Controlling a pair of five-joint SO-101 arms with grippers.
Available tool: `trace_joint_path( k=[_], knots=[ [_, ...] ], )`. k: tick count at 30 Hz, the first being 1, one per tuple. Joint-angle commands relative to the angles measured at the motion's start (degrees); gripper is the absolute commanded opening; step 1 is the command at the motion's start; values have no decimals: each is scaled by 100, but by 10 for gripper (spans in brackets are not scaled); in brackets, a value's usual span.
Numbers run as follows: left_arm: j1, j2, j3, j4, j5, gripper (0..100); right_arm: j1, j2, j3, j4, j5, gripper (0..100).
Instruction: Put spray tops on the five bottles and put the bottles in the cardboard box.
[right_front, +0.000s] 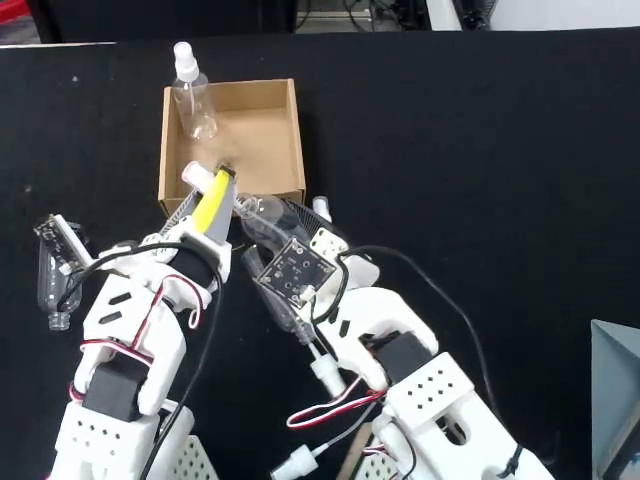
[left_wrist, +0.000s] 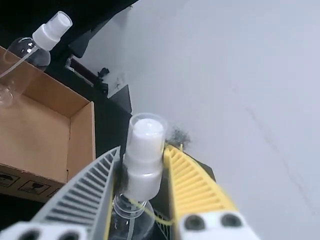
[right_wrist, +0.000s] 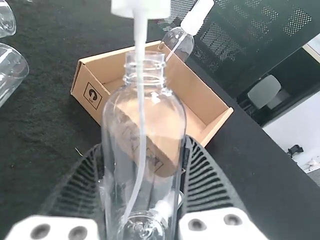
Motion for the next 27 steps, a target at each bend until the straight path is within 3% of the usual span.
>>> trace_joint_path(
  k=[1,4,10,20,27],
  knots=[
    [180,-18,-110,-141,-290,34,-62,-207,-145,-202,0,11],
    [207,-18,-101,-132,-440,46,-62,-207,-145,-202,0,11],
    [189,-18,-92,-123,-334,183,-62,-207,-136,-193,0,11],
    [171,-79,-84,-123,-132,185,-62,-207,-145,-211,-9,11],
    [-400,-88,-189,-176,378,186,-62,-207,-154,-211,-9,11]
  ],
)
